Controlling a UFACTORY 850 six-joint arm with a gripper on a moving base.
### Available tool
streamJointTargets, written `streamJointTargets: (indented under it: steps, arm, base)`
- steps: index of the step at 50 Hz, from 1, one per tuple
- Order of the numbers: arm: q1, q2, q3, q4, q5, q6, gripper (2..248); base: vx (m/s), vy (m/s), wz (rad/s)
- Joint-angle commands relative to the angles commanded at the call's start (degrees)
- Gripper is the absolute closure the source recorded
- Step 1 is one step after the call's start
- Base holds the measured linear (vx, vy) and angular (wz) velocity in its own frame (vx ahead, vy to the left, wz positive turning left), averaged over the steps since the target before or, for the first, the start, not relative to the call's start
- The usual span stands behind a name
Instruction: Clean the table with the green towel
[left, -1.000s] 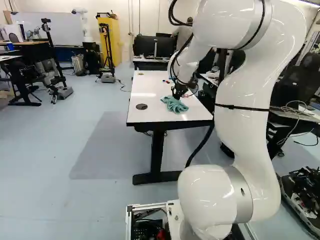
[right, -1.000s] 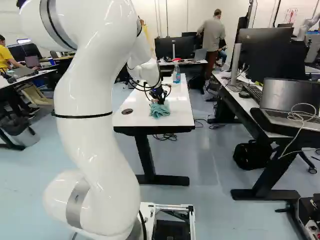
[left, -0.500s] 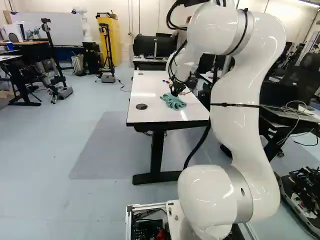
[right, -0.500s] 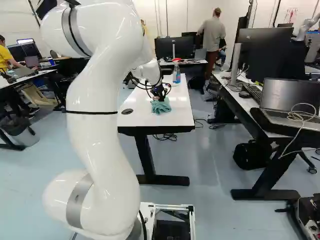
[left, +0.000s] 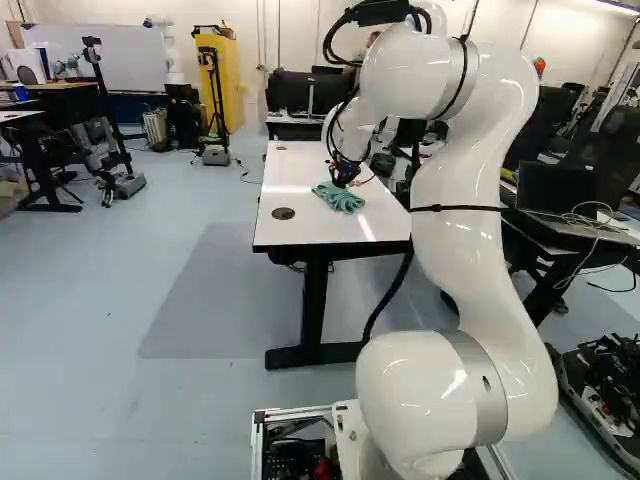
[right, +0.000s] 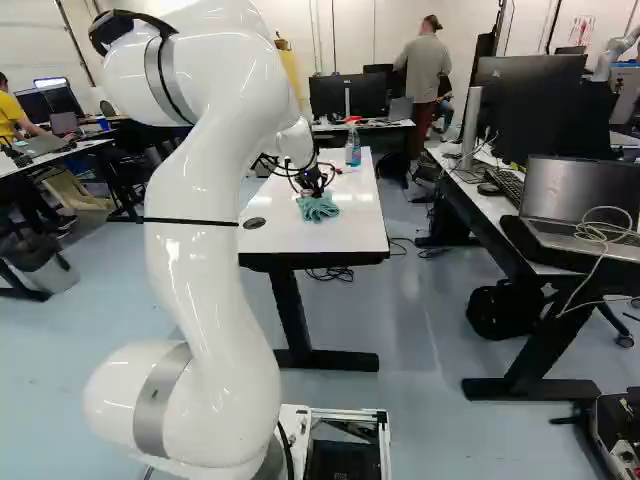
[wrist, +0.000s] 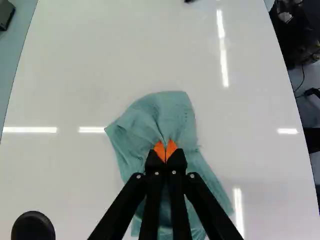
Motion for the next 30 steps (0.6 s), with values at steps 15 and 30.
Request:
streamJointTargets:
  steps: [15,30]
  arm:
    - [2.0,1.5,2.1,0.0,0.0,0.0,228]
    - [2.9,4.8,6.6,0.0,0.0,0.0,228]
  base:
    - [0.0,0.0,0.0]
    - [0.0,0.0,0.0]
